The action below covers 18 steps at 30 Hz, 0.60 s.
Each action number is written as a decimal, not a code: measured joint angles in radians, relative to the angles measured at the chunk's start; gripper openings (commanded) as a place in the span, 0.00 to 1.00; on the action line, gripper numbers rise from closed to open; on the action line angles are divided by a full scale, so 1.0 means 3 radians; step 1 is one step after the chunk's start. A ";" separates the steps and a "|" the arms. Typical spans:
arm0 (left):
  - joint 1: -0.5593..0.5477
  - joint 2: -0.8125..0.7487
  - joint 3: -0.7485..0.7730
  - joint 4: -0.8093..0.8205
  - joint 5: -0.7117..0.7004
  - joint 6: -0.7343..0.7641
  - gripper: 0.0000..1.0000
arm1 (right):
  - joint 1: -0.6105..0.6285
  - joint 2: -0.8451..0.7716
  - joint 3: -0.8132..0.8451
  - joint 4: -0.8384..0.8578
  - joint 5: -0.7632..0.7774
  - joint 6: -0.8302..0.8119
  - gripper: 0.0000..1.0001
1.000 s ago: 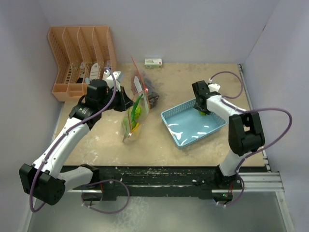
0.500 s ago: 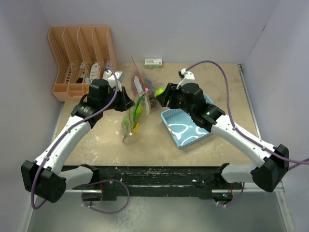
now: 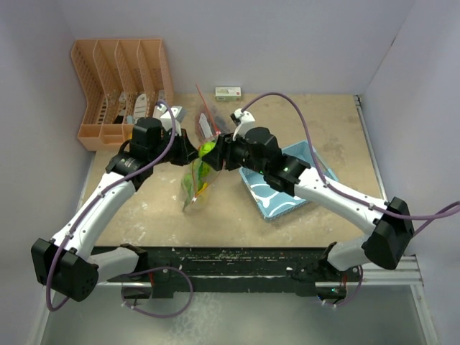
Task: Place the food in the zip-top bag and seal the zipper
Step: Place the fake vegetable in the zipper food storage bag.
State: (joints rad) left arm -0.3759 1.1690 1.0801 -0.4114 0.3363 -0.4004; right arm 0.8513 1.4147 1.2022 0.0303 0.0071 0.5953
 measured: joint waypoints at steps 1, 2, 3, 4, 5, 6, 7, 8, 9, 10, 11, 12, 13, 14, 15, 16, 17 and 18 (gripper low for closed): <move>0.0000 0.0000 0.0000 0.0000 0.0001 -0.0001 0.00 | 0.0019 0.0013 0.0005 -0.0001 -0.0010 -0.0009 0.51; 0.0000 0.0000 0.0000 0.0000 0.0001 -0.0001 0.00 | 0.0036 0.0025 0.0015 -0.0009 -0.0014 -0.0019 0.57; 0.0000 0.0000 0.0000 0.0000 0.0000 -0.0001 0.00 | 0.0045 0.0037 0.0022 -0.0011 -0.0015 -0.0024 0.62; 0.0000 0.0000 0.0000 0.0000 0.0000 -0.0001 0.00 | 0.0055 0.0046 0.0029 -0.0019 -0.0011 -0.0041 0.68; 0.0000 0.0000 0.0000 0.0000 0.0000 -0.0001 0.00 | 0.0065 0.0050 0.0031 -0.0034 -0.0006 -0.0055 0.76; 0.0000 0.0000 0.0000 0.0000 0.0000 -0.0001 0.00 | 0.0065 0.0050 0.0031 -0.0060 0.0003 -0.0055 0.83; 0.0000 0.0000 0.0000 0.0000 0.0001 -0.0001 0.00 | 0.0069 0.0048 0.0031 -0.0084 0.0011 -0.0069 0.91; 0.0000 0.0000 0.0000 0.0000 0.0000 -0.0001 0.00 | 0.0070 0.0047 0.0031 -0.0099 0.0027 -0.0067 0.98; 0.0000 0.0000 0.0000 0.0000 0.0000 -0.0001 0.00 | 0.0070 0.0045 0.0031 -0.0118 0.0047 -0.0083 1.00; 0.0000 0.0000 0.0000 0.0000 0.0000 -0.0001 0.00 | 0.0071 0.0039 0.0031 -0.0145 0.0092 -0.0106 0.99; 0.0000 0.0000 0.0000 0.0000 0.0000 -0.0001 0.00 | 0.0071 0.0036 0.0031 -0.0165 0.0111 -0.0112 0.99; 0.0000 0.0000 0.0000 0.0000 0.0000 -0.0001 0.00 | 0.0071 0.0034 0.0032 -0.0187 0.0146 -0.0135 0.99; 0.0000 0.0000 0.0000 -0.0001 0.0000 -0.0001 0.00 | 0.0071 0.0034 0.0032 -0.0196 0.0164 -0.0140 0.99; 0.0000 0.0000 0.0000 -0.0001 0.0000 -0.0001 0.00 | 0.0071 0.0033 0.0036 -0.0223 0.0186 -0.0155 1.00; 0.0000 0.0000 0.0000 -0.0001 0.0000 -0.0001 0.00 | 0.0071 0.0027 0.0038 -0.0248 0.0207 -0.0169 1.00; 0.0000 0.0000 0.0000 -0.0001 0.0000 -0.0001 0.00 | 0.0071 0.0013 0.0038 -0.0271 0.0238 -0.0188 1.00; 0.0000 0.0000 0.0000 -0.0001 0.0000 -0.0001 0.00 | 0.0071 -0.0005 0.0039 -0.0290 0.0277 -0.0201 0.99; 0.0000 0.0000 0.0000 -0.0001 0.0000 -0.0001 0.00 | 0.0075 -0.0036 0.0053 -0.0340 0.0355 -0.0220 0.99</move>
State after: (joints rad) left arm -0.3759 1.1690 1.0801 -0.4118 0.3363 -0.4007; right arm 0.8738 1.4040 1.2182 -0.0715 0.1135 0.5293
